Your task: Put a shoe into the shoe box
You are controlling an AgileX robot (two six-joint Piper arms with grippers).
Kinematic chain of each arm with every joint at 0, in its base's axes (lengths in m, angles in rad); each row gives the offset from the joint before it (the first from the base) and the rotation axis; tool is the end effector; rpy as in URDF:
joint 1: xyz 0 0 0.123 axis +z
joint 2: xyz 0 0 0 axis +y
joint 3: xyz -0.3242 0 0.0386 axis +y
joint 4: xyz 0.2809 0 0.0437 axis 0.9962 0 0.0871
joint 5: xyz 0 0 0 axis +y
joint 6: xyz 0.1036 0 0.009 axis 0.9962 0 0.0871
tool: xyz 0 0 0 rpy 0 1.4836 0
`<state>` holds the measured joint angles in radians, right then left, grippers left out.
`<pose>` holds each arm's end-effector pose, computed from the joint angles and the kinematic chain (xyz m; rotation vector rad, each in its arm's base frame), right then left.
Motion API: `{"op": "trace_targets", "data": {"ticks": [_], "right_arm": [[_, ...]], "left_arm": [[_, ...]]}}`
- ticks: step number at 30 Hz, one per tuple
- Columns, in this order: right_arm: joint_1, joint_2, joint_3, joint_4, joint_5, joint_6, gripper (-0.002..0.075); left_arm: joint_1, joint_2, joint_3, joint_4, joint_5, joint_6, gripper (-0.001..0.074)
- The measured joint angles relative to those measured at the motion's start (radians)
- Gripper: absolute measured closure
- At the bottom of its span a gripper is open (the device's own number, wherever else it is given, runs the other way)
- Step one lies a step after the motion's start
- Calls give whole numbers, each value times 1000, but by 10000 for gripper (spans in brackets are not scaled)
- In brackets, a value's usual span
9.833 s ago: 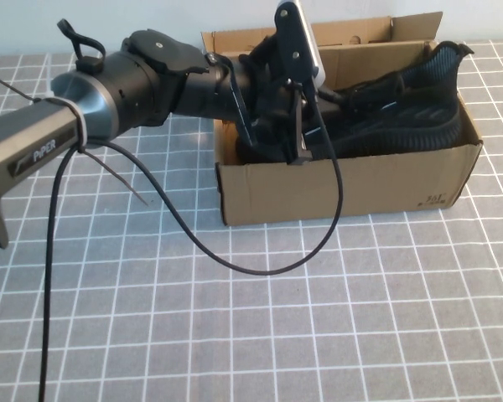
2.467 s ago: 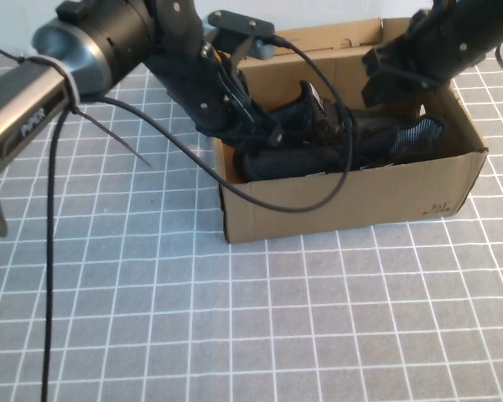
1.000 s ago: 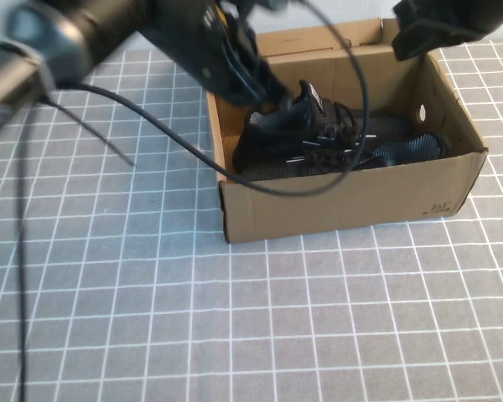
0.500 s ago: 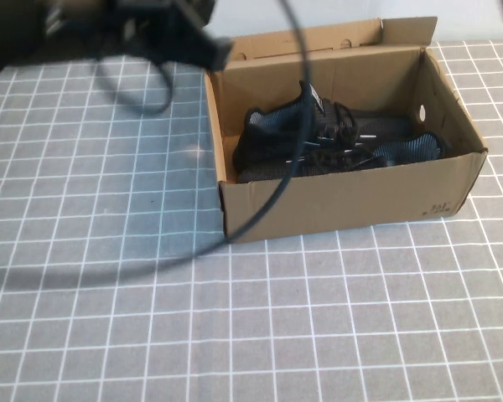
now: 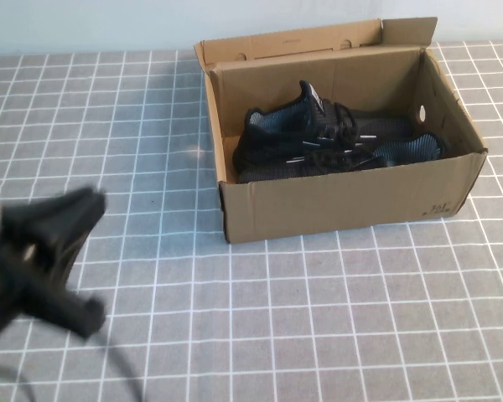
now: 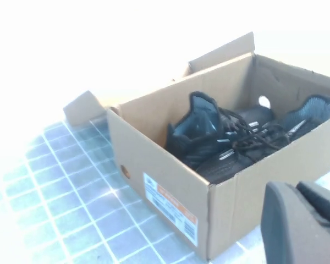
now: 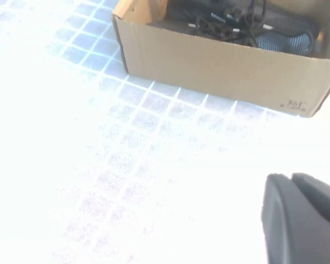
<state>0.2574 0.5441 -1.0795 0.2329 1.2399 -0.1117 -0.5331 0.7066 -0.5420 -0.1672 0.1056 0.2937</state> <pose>0.0378 0.0334 0.4467 -0.4422 2.1409 0.3661 0.1412 -0.0854 0.3411 0.5838 1.6631 -0.3110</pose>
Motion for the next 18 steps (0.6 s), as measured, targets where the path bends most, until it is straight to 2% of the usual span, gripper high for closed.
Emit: {"op": "trace_targets", "data": {"ticks": [8, 12, 18], "right_arm": [[0, -334, 246, 2, -137, 0, 742], [0, -429, 373, 2, -272, 0, 742], [0, -466, 631, 16, -653, 0, 742]], "left_arm": [[0, -258, 353, -4, -349, -35, 735], [0, -296, 446, -6, -402, -35, 735], [-2, -296, 545, -7, -406, -36, 734]]}}
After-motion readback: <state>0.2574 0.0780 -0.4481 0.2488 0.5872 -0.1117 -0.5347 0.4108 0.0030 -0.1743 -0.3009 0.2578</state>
